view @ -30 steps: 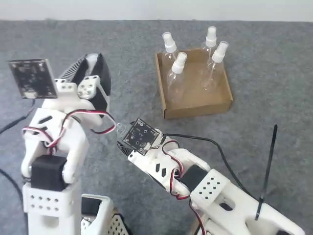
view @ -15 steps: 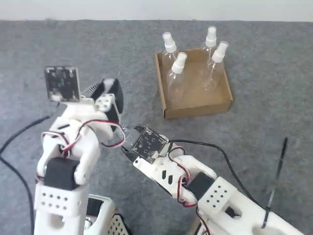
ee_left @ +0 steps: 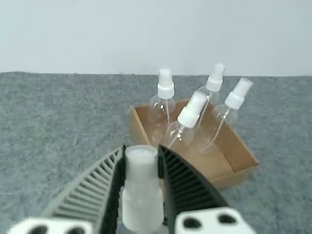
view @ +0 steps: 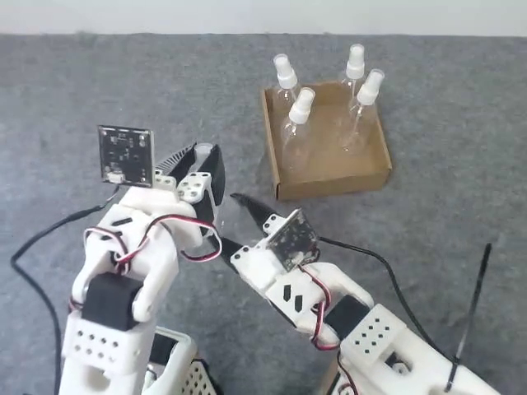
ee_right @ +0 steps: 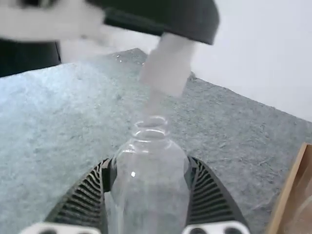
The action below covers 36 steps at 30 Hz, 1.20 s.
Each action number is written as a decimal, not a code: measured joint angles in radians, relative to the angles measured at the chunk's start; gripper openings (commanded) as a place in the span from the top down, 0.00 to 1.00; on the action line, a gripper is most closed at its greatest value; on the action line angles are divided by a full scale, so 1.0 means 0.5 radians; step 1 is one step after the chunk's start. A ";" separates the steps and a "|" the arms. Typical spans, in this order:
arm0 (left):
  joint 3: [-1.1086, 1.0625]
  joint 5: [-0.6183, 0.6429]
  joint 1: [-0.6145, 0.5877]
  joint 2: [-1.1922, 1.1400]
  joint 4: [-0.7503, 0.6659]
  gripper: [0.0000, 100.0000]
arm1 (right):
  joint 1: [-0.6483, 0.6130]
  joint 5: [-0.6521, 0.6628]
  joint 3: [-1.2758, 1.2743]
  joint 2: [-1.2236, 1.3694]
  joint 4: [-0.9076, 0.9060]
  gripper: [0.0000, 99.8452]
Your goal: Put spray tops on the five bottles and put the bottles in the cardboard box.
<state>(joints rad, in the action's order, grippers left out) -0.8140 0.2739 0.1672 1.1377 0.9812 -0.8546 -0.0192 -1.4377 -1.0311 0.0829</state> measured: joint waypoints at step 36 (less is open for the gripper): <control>0.184 -0.307 -0.175 -0.245 -0.003 0.94 | 0.068 -0.080 -0.012 0.129 0.153 0.99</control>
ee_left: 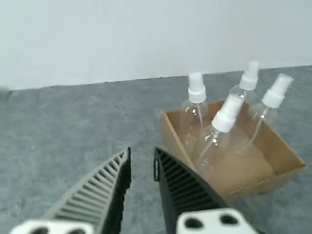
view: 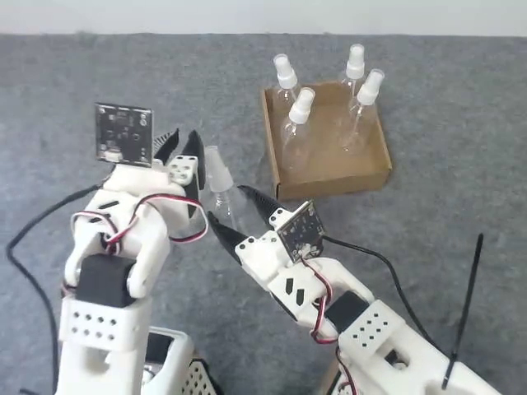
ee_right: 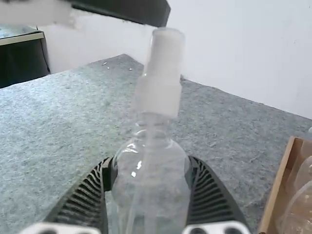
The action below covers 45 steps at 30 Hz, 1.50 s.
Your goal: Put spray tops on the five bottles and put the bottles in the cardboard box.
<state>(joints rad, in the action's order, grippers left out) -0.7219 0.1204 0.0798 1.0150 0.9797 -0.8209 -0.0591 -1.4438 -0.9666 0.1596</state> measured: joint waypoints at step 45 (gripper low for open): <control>0.052 -0.157 0.328 0.037 0.316 0.94 | -0.006 0.000 -0.006 0.021 -0.003 0.99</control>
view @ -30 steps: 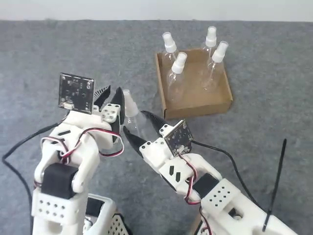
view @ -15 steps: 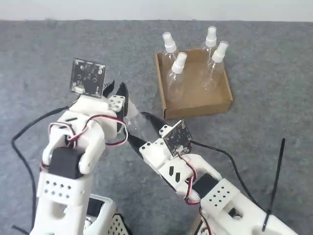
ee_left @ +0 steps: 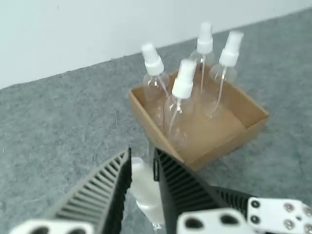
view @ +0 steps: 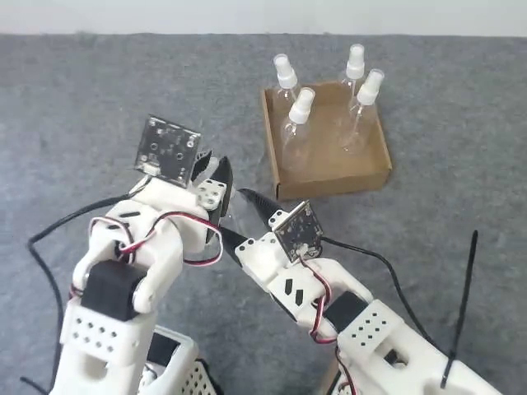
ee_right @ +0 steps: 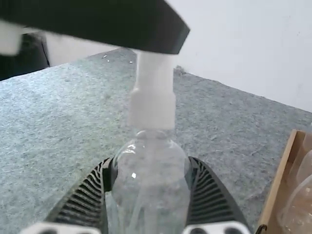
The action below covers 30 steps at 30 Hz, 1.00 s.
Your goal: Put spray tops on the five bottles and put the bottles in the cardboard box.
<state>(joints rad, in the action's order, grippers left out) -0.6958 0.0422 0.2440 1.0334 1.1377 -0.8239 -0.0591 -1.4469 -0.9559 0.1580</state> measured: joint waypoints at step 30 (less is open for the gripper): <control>-0.608 0.092 -0.341 0.608 -0.196 0.79 | 0.411 0.000 0.657 0.000 -0.752 0.99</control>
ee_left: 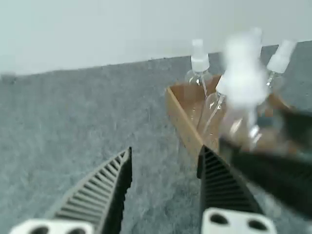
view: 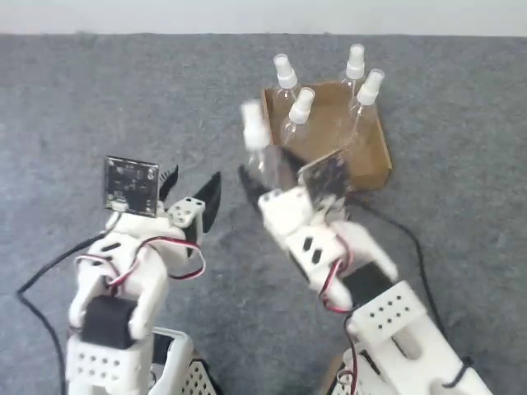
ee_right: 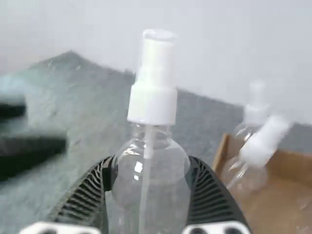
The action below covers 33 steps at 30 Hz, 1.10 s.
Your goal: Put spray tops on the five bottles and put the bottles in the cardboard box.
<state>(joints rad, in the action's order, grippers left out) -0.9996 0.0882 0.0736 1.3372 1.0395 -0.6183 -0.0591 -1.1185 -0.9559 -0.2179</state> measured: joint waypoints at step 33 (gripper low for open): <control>-0.749 0.052 0.319 0.727 -0.270 0.70 | -0.190 0.006 1.369 0.519 -1.482 0.99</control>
<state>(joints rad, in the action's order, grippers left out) -1.3740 0.1143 0.2332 1.7008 0.9045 -0.7135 -0.0560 -0.4342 -0.6966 -0.9590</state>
